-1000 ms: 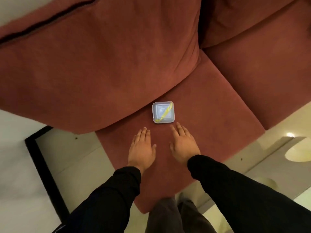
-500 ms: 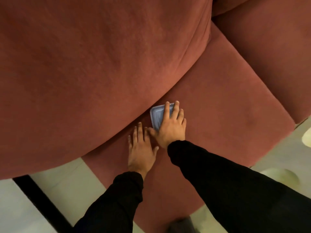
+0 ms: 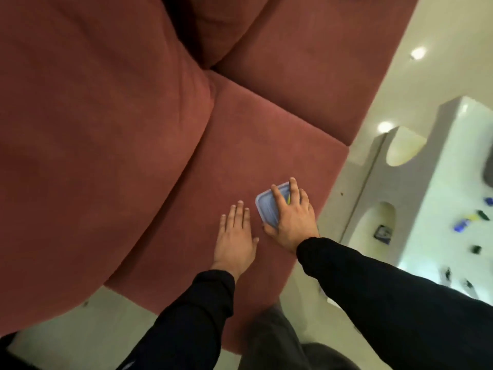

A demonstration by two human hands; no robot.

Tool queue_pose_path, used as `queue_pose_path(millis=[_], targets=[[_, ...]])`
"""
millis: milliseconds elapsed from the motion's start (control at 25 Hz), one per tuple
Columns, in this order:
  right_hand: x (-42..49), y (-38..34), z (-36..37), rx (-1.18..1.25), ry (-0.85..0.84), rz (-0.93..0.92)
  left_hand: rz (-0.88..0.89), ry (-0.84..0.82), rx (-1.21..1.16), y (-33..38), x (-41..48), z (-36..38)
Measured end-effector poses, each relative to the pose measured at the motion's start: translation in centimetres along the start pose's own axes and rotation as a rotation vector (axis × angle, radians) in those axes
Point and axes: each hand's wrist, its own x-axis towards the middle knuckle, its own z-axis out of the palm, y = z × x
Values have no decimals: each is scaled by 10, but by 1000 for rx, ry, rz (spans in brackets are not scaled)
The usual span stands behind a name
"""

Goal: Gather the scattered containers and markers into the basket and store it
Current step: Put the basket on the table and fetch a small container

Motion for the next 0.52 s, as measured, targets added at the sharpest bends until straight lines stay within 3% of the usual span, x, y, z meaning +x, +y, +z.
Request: queue_pose_path(millis=[280,520], targets=[[-209,174,-34,124,277,409,545,36,267,209,-51,-17],[-437,295,50,368,388,789,864,-61,374,385,-187,84]])
